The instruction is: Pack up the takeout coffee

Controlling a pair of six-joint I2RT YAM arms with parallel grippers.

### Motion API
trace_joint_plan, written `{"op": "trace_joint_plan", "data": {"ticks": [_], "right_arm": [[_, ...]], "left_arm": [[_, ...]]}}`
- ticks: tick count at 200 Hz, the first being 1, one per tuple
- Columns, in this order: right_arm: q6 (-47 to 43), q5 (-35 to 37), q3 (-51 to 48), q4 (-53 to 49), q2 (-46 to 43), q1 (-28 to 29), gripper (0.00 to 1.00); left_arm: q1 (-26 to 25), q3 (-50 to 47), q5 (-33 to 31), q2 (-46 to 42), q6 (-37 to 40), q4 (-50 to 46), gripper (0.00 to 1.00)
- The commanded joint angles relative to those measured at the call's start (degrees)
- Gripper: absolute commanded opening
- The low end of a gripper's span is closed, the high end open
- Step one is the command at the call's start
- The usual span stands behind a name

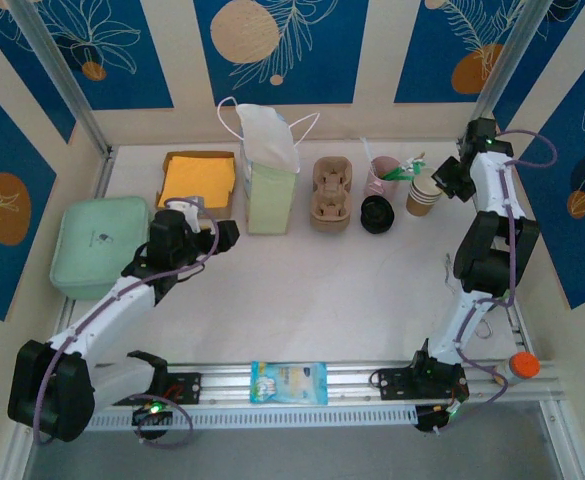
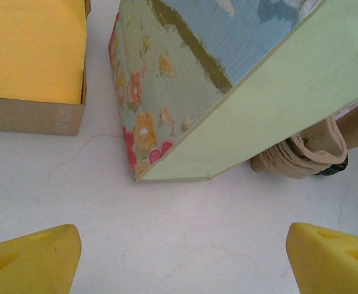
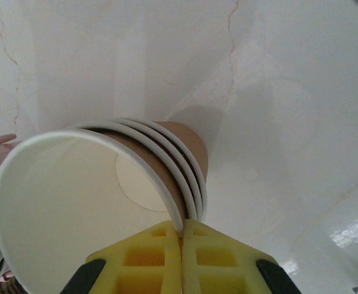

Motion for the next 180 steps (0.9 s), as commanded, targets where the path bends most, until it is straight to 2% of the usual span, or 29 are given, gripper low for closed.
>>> {"op": "trace_joint_plan", "data": {"ticks": [1, 62, 101, 135, 180], "right_arm": [[0.53, -1.67, 2.12, -1.39, -2.84, -0.79, 0.04], [0.41, -2.38, 5.39, -3.36, -6.10, -0.75, 0.03], [-0.35, -1.21, 7.50, -5.27, -10.81, 0.29, 0.02], [-1.74, 0.57, 6.66, -6.79, -16.61, 3.31, 0.02], [-4.13, 2.02, 0.87, -8.20, -25.49, 10.63, 0.02]], "left_arm": [[-0.14, 0.82, 0.72, -2.17, 1.22, -1.07, 0.87], [-0.11, 2.92, 1.70, -5.06, 3.77, -4.78, 0.87], [-0.16, 0.55, 4.01, -8.38, 4.13, -2.44, 0.88], [-0.19, -1.21, 5.09, -9.49, 3.65, -1.79, 0.88], [-0.11, -3.92, 5.39, -10.65, 1.76, -0.19, 0.88]]}}
